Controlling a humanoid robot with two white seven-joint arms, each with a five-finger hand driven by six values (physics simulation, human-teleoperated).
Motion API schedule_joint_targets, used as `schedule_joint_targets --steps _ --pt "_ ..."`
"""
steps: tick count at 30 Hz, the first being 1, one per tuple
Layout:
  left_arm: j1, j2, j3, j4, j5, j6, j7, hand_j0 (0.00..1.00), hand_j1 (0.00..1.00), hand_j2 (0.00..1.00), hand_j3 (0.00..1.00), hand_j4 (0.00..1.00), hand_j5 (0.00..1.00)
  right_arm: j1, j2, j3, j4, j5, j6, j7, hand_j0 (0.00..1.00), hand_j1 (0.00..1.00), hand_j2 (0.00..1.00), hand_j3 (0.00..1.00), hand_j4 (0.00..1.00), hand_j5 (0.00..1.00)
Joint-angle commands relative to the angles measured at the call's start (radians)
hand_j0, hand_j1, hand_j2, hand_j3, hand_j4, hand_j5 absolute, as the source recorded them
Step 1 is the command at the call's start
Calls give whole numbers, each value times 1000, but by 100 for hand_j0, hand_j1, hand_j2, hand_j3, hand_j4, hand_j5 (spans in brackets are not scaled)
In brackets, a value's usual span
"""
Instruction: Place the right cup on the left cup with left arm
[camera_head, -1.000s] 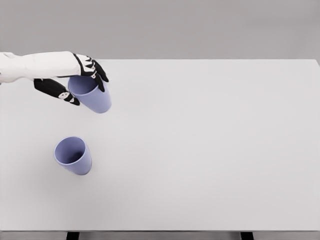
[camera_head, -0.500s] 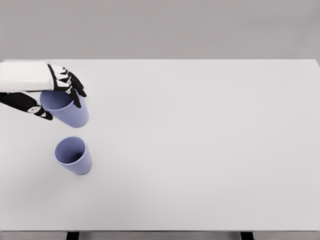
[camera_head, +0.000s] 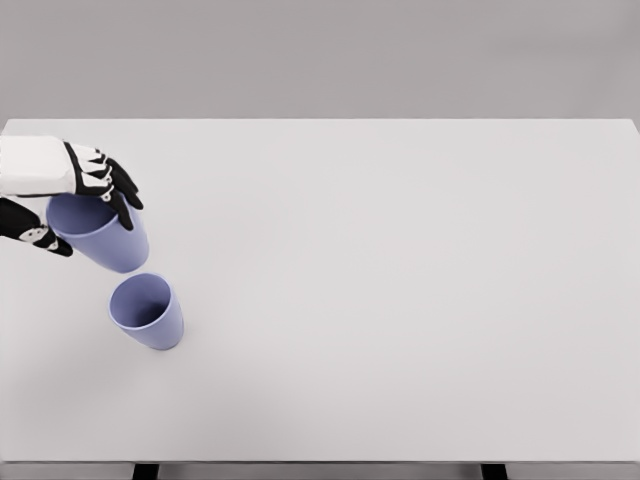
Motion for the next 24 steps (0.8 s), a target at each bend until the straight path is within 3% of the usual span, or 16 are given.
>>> schedule_joint_targets --steps 1,24 --pt "5 2 -3 -1 9 3 -3 62 62 62 62 62 62 0 0 0 0 0 0 0 100 100 100 100 100 100" --pt "69 2 -3 -1 24 3 -3 62 62 62 62 62 62 0 0 0 0 0 0 0 100 100 100 100 100 100"
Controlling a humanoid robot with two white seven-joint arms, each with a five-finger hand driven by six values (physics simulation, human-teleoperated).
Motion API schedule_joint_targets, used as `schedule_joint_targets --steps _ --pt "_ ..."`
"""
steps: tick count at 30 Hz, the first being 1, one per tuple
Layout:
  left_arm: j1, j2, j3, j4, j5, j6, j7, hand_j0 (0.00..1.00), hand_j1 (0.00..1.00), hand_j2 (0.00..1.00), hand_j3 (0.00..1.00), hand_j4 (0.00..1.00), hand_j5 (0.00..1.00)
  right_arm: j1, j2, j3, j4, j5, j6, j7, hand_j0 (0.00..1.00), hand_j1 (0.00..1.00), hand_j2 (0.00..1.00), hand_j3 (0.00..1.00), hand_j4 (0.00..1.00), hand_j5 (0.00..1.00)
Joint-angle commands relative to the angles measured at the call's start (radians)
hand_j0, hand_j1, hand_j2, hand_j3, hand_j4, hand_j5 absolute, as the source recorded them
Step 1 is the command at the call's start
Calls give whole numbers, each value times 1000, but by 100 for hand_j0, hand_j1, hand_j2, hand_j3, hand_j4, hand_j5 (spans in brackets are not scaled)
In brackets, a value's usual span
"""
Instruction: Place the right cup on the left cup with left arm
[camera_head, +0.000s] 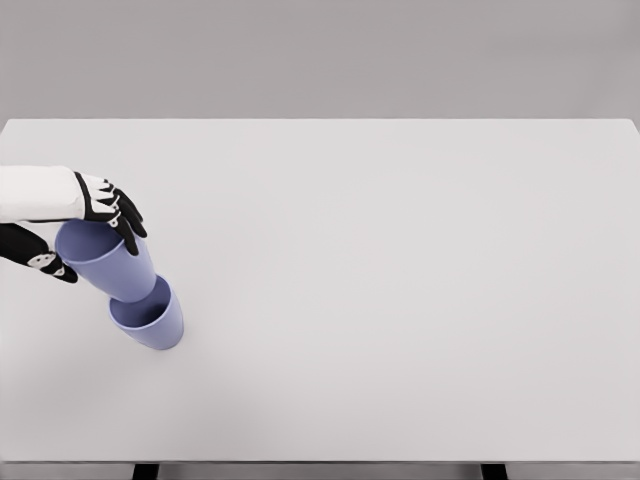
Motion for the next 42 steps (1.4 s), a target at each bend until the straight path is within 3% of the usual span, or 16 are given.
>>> schedule_joint_targets --steps 1,19,20,22,23,38,40,42 --pt "0 3 2 0 8 3 0 62 62 62 62 62 62 0 0 0 0 0 0 0 100 100 100 100 100 100" --pt "35 0 2 0 10 3 2 62 62 62 62 62 62 0 0 0 0 0 0 0 100 100 100 100 100 100" --pt "35 0 2 0 10 3 2 63 63 63 63 63 63 0 0 0 0 0 0 0 100 100 100 100 100 100" --pt "35 0 2 0 10 3 2 96 96 96 96 96 96 0 0 0 0 0 0 0 100 100 100 100 100 100" --pt "35 0 2 0 8 3 2 100 100 100 100 100 100 0 0 0 0 0 0 0 100 100 100 100 100 100" --pt "15 2 22 2 42 3 7 100 100 100 100 100 100 0 0 0 0 0 0 0 100 100 100 100 100 100" --pt "-66 -53 27 2 73 3 4 100 100 100 100 100 100 0 0 0 0 0 0 0 100 100 100 100 100 100" --pt "-87 -175 25 5 97 3 5 100 100 100 100 100 100 0 0 0 0 0 0 0 100 100 100 100 100 100"
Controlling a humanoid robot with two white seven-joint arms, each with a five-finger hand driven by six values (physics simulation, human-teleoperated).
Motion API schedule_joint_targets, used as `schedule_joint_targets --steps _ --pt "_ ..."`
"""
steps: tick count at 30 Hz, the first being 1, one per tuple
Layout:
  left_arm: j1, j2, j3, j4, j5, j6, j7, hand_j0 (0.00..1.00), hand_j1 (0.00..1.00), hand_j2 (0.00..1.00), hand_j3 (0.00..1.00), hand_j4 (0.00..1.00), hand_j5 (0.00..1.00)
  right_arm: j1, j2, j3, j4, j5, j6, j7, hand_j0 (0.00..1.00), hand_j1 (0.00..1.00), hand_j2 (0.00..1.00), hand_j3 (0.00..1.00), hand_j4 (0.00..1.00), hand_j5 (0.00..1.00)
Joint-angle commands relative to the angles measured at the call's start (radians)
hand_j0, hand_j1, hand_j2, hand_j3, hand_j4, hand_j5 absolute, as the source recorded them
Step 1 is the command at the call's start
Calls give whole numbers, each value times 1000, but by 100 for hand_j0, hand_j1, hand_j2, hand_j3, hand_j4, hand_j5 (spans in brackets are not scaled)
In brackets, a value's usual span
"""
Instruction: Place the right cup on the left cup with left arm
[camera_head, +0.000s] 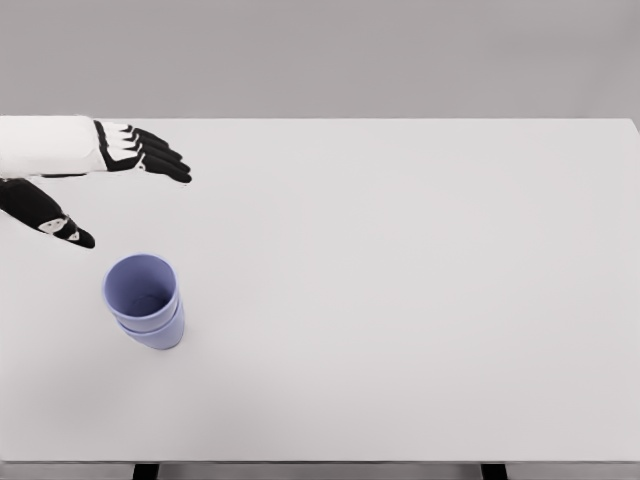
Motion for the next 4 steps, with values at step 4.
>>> schedule_joint_targets --steps 4 --pt "-24 -225 -2 7 47 2 -3 100 100 100 100 100 100 0 0 0 0 0 0 0 100 100 100 100 100 100"
